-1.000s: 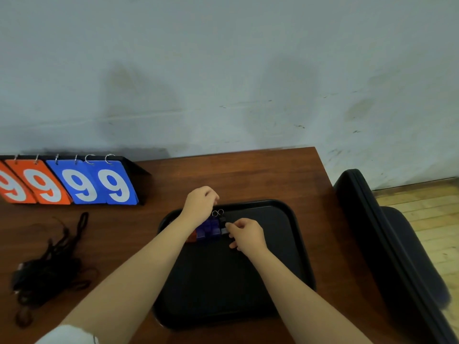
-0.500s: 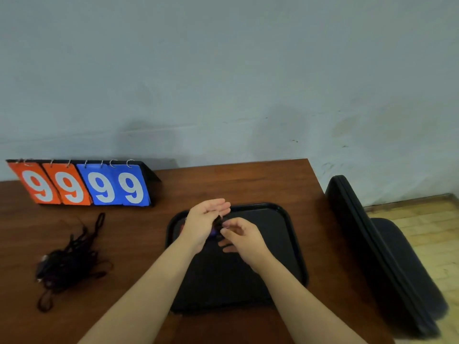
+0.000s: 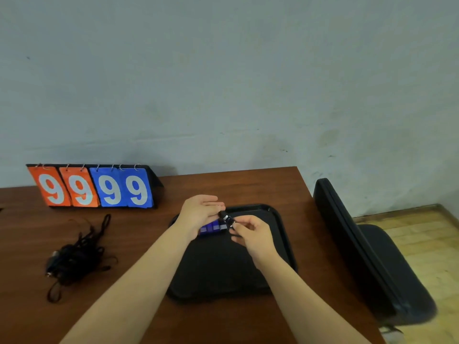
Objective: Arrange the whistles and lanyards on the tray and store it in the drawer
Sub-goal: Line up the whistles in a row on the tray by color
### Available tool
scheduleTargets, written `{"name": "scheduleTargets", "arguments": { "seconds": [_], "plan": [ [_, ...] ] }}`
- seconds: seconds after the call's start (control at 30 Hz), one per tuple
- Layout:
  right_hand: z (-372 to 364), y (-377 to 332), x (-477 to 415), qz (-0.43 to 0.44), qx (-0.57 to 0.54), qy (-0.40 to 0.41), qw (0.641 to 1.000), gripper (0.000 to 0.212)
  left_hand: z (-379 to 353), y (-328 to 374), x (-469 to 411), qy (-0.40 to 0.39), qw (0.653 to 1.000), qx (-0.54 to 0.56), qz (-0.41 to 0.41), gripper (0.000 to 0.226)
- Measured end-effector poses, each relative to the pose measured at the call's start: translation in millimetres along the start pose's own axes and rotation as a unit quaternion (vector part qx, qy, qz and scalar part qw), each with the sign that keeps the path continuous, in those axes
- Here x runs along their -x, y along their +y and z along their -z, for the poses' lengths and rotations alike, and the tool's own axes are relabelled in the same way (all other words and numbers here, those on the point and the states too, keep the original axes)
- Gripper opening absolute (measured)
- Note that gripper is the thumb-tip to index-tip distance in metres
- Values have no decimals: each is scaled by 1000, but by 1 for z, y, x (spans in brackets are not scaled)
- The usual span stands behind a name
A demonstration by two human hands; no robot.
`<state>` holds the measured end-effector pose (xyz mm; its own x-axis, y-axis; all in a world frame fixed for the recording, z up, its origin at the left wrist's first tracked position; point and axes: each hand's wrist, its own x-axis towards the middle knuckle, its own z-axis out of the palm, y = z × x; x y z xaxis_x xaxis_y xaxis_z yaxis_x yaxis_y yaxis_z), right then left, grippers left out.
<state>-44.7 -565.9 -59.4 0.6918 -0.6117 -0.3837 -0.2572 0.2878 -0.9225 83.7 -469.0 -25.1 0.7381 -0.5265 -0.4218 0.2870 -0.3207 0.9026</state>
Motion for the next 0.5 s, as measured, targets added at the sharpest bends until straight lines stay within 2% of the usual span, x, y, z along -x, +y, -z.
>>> {"name": "scheduleTargets", "arguments": {
  "seconds": [0.1,0.2,0.23,0.33,0.5],
  "plan": [
    [6,2,-2,-6,0,22,1000,13,2,-1,-6,0,984,-176,-8,42],
    [8,7,-6,-7,17,35,999,12,-2,0,-12,22,945,-325,-17,33],
    [8,9,-8,-8,20,41,999,11,-4,0,-15,29,938,-344,-19,30],
    [8,14,-15,-27,12,58,998,9,-6,1,-28,7,949,-314,-10,24],
    [11,15,-36,-91,34,51,994,6,-10,-2,-57,-27,943,-328,-45,21]
  ]
}}
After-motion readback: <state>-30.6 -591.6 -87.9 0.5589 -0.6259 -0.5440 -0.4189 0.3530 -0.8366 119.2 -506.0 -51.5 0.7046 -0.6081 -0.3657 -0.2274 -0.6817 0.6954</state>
